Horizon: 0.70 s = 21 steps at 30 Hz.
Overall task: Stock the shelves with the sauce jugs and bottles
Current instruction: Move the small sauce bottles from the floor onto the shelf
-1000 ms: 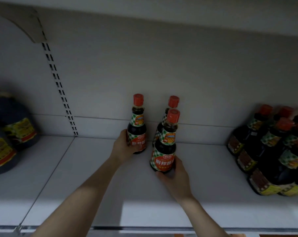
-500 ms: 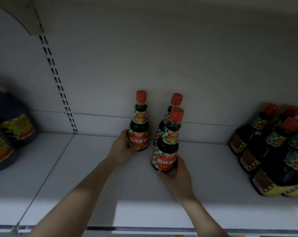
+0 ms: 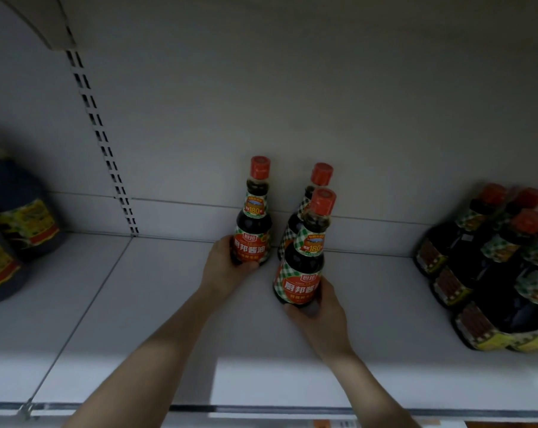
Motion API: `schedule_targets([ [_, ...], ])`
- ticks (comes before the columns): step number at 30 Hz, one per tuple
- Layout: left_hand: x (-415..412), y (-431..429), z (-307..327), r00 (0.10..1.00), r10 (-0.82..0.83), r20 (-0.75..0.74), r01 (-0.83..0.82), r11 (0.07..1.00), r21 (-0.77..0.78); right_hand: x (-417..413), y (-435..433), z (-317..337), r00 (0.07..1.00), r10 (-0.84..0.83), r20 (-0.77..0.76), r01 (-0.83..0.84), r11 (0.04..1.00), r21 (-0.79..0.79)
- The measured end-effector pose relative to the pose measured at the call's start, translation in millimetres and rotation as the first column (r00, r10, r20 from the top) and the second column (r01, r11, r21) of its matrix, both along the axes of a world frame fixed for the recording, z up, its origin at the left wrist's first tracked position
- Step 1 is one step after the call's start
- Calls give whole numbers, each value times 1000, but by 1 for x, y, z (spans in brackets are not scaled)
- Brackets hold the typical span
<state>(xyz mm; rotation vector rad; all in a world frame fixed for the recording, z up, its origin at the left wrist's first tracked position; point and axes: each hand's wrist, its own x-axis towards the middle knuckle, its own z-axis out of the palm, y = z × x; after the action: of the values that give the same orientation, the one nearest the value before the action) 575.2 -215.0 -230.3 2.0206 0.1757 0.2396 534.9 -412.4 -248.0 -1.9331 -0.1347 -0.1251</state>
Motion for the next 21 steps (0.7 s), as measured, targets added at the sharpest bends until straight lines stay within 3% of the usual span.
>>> schedule_targets([
  [21,-3,-5,-2,998,64,-21,-63,996,65,1,0,-3,1000,20,20,-20,1000,22],
])
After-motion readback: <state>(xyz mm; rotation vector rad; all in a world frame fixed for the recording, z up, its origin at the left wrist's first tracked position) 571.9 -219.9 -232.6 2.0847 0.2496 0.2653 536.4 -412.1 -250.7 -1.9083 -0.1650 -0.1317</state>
